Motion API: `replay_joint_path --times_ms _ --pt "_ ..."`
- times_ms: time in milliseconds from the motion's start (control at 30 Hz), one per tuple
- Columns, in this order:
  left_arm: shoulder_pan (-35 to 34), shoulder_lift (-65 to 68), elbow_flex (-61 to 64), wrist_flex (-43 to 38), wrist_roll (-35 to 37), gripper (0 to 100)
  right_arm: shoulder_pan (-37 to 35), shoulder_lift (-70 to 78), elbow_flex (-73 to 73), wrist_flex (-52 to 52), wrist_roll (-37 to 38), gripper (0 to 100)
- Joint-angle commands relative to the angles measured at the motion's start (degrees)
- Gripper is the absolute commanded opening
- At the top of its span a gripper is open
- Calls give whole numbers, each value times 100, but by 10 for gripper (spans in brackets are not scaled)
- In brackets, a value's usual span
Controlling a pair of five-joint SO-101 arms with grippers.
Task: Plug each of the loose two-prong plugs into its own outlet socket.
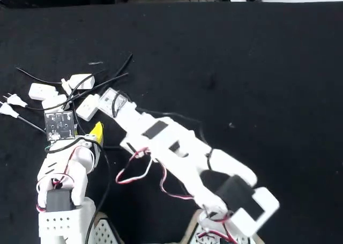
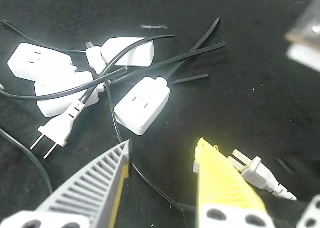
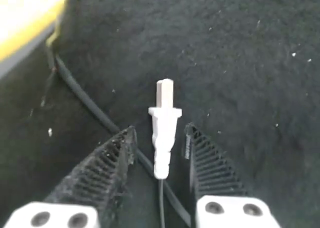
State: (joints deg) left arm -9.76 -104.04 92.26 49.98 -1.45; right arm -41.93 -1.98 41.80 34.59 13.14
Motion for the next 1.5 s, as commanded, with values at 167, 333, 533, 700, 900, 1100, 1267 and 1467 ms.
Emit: replay_joint_path --times_ms 167,333,533,700,900,1100,1267,1467 --pt "-31 -18 -268 -62 70 213 431 664 -743 -44 440 154" --pt "-31 -18 -268 -62 70 213 422 708 -884 193 448 20" --pt "-31 -26 -268 -53 70 213 422 259 -611 264 413 10" --pt "-22 -26 -268 -53 62 213 413 -963 75 299 413 10" --pt "-22 -26 -268 -53 62 213 202 -1033 699 -290 431 11" --pt "-22 -26 -268 -53 62 213 141 180 -295 369 422 25" --pt "-22 -26 -268 -53 62 213 167 716 -1182 1451 457 96" --pt "-22 -26 -268 -53 62 213 167 549 -1042 1538 457 95"
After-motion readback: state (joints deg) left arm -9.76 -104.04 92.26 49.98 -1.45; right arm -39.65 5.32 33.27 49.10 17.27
